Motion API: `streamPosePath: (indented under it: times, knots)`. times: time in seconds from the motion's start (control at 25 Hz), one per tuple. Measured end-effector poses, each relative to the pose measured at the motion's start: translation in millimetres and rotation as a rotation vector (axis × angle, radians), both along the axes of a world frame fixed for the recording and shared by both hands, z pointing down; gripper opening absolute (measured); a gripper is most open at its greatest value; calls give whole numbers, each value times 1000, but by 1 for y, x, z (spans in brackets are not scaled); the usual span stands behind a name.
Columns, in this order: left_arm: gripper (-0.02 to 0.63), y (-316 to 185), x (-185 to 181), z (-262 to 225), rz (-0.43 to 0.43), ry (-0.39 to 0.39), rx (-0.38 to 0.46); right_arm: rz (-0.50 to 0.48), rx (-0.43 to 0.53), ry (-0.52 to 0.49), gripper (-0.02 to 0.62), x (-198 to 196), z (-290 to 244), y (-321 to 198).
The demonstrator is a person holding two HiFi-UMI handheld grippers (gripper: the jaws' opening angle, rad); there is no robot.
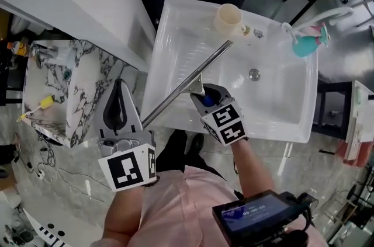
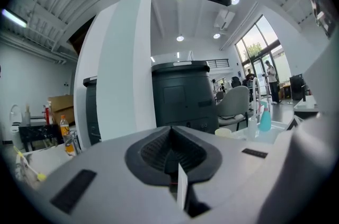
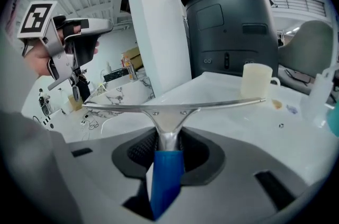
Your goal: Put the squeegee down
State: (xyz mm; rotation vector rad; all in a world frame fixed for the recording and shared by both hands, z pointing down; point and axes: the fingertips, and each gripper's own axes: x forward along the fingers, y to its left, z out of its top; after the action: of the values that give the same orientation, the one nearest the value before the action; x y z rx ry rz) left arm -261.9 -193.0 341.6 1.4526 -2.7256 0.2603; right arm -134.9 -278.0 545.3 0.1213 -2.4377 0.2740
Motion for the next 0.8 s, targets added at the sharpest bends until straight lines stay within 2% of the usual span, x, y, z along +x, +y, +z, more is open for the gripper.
streamPosePath:
  times: [0.44,0.8]
  knots:
    - [9,-12,-14,27,-1,47,-44,-40,-56,88,110,-8,43,8]
    - [9,-19,-23,36,2,62,-54,-65,-55,148,112,-12,60,6]
